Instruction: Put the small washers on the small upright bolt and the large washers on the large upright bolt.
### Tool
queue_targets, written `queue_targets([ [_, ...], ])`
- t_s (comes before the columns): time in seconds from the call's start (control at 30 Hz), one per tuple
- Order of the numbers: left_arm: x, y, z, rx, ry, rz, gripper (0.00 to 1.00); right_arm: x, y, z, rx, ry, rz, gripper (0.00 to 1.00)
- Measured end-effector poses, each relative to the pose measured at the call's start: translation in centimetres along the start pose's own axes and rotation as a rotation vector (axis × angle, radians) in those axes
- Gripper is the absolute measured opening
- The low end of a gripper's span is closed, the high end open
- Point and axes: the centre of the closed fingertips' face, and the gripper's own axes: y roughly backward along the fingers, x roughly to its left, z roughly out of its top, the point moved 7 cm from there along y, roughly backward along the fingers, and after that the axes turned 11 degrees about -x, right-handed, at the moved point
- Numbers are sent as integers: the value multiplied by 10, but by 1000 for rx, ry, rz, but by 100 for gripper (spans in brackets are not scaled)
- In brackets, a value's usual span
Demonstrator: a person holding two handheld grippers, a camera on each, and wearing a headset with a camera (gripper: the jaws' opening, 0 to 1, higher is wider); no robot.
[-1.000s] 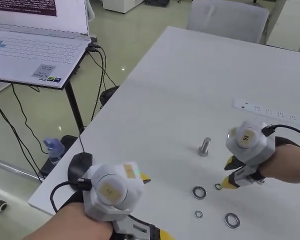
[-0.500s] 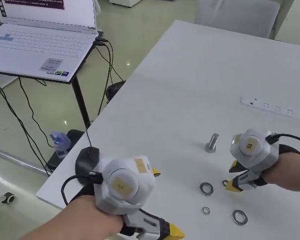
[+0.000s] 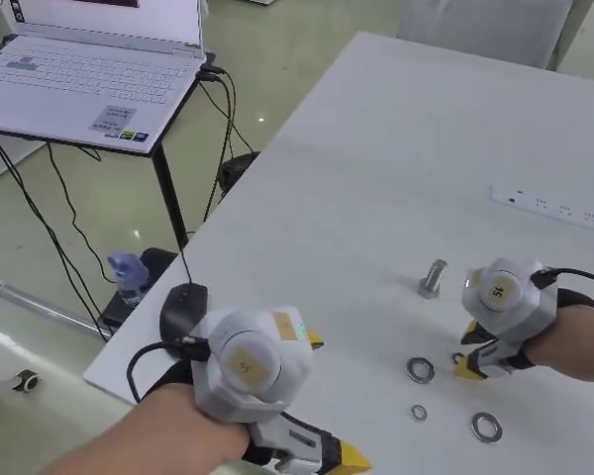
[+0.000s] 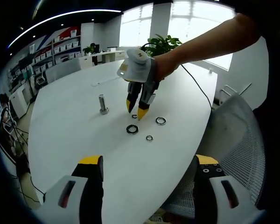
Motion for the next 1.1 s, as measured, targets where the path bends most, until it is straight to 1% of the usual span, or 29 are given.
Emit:
queue_targets([
  [0.03, 0, 0, 0, 1, -2, -1, 78, 1, 0, 0, 1, -10, 3, 28],
  [0.17, 1, 0, 2, 1, -8, -6, 77, 0, 1, 0, -1, -8, 0, 28],
  [0.3, 3, 1, 5, -8, -10, -2, 77, -1, 1, -2, -11, -29, -10, 22],
  [0.37, 3, 1, 6, -9, -13, -1, 77, 0, 1, -2, -11, -32, -12, 21],
  [0.53, 3, 1, 5, -11, -12, 0, 77, 2, 0, -1, 3, -23, -13, 18],
  [0.67, 2, 1, 4, -11, -11, 1, 77, 3, -1, 1, 9, -19, -18, 14],
  [0.8, 2, 2, 4, -13, -6, 7, 75, 4, -3, 4, 38, -15, -22, 14],
  [0.87, 2, 2, 5, -14, 0, 7, 74, 4, -2, 5, 49, -28, -26, 13],
  [0.93, 2, 3, 6, -17, -1, 7, 74, 4, -2, 4, 50, -36, -31, 13],
  [0.97, 2, 2, 6, -18, -1, 7, 74, 4, -2, 4, 41, -26, -37, 13],
  [1.1, 2, 2, 5, -14, 2, 9, 74, 5, -1, 3, 27, -38, -44, 12],
])
